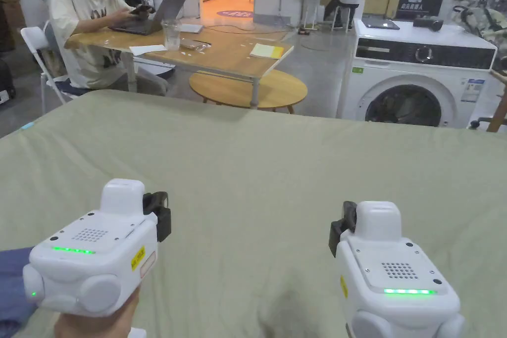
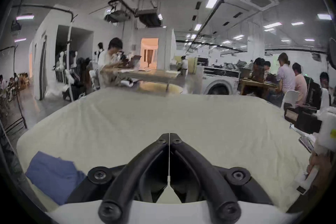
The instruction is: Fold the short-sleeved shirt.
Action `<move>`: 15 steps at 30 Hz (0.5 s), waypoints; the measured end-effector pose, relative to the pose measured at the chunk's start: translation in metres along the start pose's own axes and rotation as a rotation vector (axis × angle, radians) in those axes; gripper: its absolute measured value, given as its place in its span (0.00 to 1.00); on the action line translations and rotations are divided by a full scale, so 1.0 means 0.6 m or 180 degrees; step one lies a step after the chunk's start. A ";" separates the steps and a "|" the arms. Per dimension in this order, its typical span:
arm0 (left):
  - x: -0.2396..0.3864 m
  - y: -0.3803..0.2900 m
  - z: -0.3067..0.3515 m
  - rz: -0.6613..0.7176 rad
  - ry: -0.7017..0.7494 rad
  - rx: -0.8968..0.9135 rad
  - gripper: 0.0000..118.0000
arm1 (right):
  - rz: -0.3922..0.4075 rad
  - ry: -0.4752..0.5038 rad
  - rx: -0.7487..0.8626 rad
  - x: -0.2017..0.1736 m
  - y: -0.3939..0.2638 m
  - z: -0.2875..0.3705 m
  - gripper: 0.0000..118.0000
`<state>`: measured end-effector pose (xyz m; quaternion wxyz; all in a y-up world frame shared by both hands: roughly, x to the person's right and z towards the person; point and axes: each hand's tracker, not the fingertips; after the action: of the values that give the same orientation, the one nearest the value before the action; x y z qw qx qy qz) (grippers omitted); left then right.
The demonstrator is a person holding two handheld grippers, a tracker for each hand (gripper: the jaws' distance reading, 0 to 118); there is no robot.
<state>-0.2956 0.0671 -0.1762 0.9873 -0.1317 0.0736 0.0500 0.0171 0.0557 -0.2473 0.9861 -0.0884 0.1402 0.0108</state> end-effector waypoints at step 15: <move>0.128 -0.004 -0.005 -0.0164 0.0041 0.0540 0.00 | -0.0155 -0.0416 0.0221 0.099 0.010 0.034 0.00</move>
<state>-0.2202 0.0703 -0.1906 0.9954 -0.0497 0.0806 0.0173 0.0792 0.0647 -0.2456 0.9956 -0.0566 0.0737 -0.0123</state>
